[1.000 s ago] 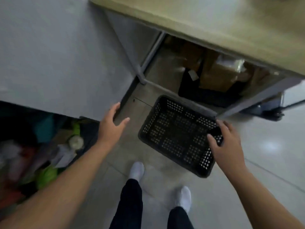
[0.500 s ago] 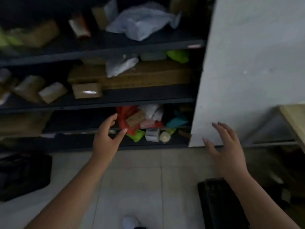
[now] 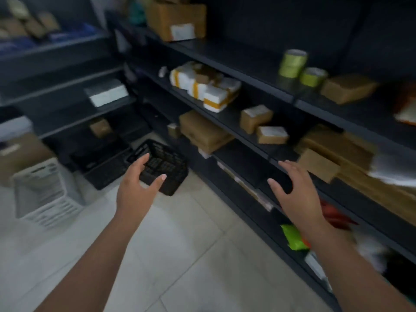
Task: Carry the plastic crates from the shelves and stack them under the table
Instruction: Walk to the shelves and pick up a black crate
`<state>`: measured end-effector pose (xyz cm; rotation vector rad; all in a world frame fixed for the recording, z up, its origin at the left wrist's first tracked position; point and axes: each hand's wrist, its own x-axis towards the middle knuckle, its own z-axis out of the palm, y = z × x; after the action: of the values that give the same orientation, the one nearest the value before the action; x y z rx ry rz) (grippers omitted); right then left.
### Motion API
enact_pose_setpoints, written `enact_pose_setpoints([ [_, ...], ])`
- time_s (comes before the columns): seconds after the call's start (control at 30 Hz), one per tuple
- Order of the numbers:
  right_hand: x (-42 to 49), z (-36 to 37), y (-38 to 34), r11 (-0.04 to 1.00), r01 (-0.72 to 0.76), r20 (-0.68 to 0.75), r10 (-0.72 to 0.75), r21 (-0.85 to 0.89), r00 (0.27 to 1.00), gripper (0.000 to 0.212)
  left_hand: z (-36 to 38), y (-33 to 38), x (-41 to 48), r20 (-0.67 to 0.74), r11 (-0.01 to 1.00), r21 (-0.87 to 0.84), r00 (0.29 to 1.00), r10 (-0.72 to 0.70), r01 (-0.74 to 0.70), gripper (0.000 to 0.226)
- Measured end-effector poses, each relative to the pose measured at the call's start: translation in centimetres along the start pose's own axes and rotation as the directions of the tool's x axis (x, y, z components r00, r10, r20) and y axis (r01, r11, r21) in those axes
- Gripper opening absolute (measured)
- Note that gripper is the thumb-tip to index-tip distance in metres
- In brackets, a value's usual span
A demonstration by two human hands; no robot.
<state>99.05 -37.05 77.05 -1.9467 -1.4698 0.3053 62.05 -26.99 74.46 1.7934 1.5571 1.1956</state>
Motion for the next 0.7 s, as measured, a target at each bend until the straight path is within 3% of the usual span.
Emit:
enact_pose_setpoints([
  [0.3,15.7,17.7,-11.1,0.976,0.143,0.192,-0.174,0.161,0.966,0.053,-8.6,-12.5,7.9,-0.247,0.956,0.09,0.936,-0.251,0.28,0.064],
  [0.47,24.2,27.1,-12.6,0.968,0.007,0.285,-0.081,0.252,0.955,0.057,-8.7,-18.1,16.6,-0.281,0.92,0.097,0.898,-0.339,0.379,0.064],
  [0.7,34.9,36.4,-16.2,0.976,-0.061,0.387,-0.027,0.211,0.922,0.062,-9.3,-23.6,30.2,-0.221,0.878,0.156,0.883,-0.415,0.452,0.066],
])
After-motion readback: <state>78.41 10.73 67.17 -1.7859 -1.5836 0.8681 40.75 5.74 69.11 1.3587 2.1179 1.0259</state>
